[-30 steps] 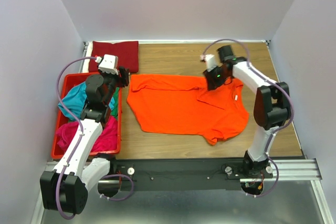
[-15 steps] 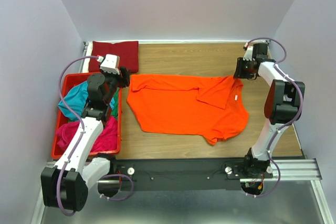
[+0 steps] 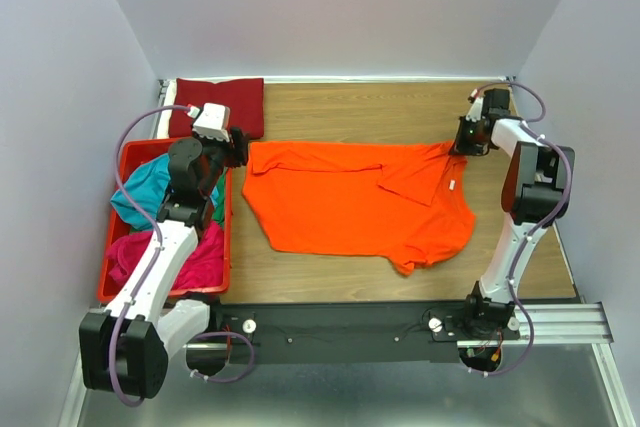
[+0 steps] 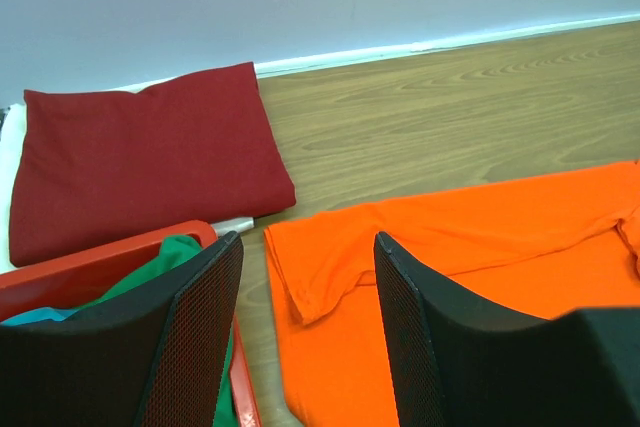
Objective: Fold and stack the t-shirts
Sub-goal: Fold the tshirt
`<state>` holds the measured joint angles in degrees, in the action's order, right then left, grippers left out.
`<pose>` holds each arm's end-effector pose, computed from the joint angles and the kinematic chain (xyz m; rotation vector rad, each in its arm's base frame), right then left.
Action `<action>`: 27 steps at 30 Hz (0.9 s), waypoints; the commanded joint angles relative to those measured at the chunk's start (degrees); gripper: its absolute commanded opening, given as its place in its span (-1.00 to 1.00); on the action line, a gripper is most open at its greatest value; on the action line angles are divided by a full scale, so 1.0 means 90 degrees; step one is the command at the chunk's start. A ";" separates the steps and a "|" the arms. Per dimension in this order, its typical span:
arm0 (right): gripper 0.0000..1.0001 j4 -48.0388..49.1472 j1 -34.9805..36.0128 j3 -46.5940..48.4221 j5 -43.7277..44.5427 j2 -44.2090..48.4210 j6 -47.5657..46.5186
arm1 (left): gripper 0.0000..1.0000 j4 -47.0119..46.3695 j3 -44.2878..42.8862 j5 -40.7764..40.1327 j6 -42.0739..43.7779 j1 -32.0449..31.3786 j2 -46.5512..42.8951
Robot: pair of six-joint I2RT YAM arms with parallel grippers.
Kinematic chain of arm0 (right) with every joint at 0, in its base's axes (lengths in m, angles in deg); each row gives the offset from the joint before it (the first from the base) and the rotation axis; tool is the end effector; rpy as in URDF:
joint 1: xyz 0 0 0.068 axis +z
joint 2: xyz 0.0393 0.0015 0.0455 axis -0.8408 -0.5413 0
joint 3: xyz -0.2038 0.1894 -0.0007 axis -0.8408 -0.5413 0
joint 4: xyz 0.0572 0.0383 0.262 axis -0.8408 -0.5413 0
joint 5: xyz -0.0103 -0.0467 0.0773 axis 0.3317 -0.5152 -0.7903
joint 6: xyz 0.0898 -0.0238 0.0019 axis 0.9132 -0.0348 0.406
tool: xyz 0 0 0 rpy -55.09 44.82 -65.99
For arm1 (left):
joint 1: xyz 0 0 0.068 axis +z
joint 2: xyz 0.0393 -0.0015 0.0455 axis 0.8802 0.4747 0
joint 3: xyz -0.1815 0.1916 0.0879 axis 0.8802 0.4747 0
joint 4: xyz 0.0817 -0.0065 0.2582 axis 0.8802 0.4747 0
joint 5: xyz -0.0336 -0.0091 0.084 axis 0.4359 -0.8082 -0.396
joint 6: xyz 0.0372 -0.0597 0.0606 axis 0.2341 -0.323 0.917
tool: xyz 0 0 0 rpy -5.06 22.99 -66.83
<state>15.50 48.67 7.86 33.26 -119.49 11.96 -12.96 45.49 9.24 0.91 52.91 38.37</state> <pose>0.4751 -0.0494 0.1214 0.1517 2.5585 0.3044 0.2881 -0.0535 0.3125 0.1534 1.6432 -0.2570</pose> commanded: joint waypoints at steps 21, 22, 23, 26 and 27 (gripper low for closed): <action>-0.99 0.0432 -0.0416 0.2944 0.1009 -0.1904 -0.0677 | 0.15 0.1394 -0.2477 0.0374 -0.0265 -0.0609 0.3882; -0.99 0.0432 -0.0416 0.3053 0.1020 -0.1963 -0.0637 | 0.16 0.1588 -0.2517 0.0354 -0.0245 -0.0658 0.3991; -0.99 0.0432 -0.0416 0.3151 0.1030 -0.2012 -0.0598 | 0.16 0.1668 -0.2527 0.0335 -0.0236 -0.0707 0.4070; -0.99 0.0441 -0.0416 0.3366 0.0864 -0.2178 -0.0520 | 0.17 0.1854 -0.2450 -0.0044 -0.0264 -0.1019 0.4314; -0.99 0.0441 -0.0416 0.3376 0.0815 -0.2198 -0.0491 | 0.17 0.1931 -0.2449 -0.0191 -0.0390 -0.1078 0.4479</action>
<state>18.84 45.11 35.86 39.12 -137.20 6.41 -1.33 23.35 12.28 -1.69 45.35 75.62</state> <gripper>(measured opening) 0.012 0.584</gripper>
